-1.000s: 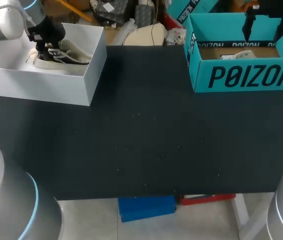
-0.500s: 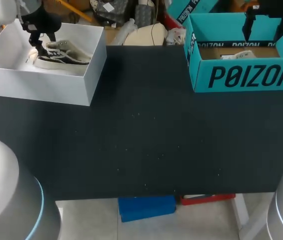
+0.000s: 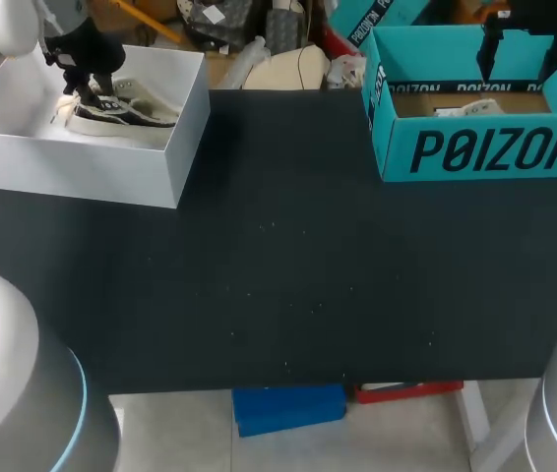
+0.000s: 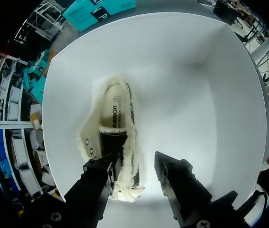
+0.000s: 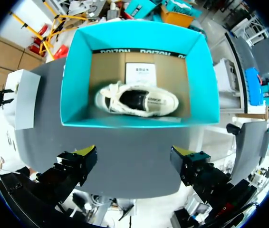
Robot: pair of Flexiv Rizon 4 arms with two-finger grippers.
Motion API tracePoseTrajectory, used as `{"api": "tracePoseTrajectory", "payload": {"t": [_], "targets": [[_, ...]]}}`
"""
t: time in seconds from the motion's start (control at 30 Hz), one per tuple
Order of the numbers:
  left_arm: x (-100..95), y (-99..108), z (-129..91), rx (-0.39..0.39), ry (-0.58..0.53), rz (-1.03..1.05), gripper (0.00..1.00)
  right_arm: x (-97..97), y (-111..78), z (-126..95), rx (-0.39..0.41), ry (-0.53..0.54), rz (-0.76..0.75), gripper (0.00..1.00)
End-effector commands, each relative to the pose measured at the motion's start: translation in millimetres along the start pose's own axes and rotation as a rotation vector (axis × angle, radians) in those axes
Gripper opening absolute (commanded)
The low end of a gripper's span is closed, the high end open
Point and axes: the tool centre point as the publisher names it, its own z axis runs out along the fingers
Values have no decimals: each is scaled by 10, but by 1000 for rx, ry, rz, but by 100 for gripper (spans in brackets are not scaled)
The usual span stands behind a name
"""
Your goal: Take the shoe out of the shoebox, open the shoe tongue, remove and reinsert the insole, then place the shoe into the shoebox
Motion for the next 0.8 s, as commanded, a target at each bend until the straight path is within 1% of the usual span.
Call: {"api": "tracePoseTrajectory", "payload": {"t": [0.03,0.23,0.33,0.47,0.57,0.8], "targets": [[14,-37,37,-13,0,2,45,1,7,-1,1,0,0,100],[24,-58,122,4,22,0,45,1,7,-1,1,0,0,100],[-12,-72,97,22,11,2,45,1,7,-1,1,0,0,100],[-24,-91,94,20,18,26,44,1,7,-1,1,0,0,100],[-4,-87,157,0,50,34,41,1,7,-1,1,0,0,100],[-17,-65,296,4,60,31,41,1,7,-1,1,0,0,100]]}}
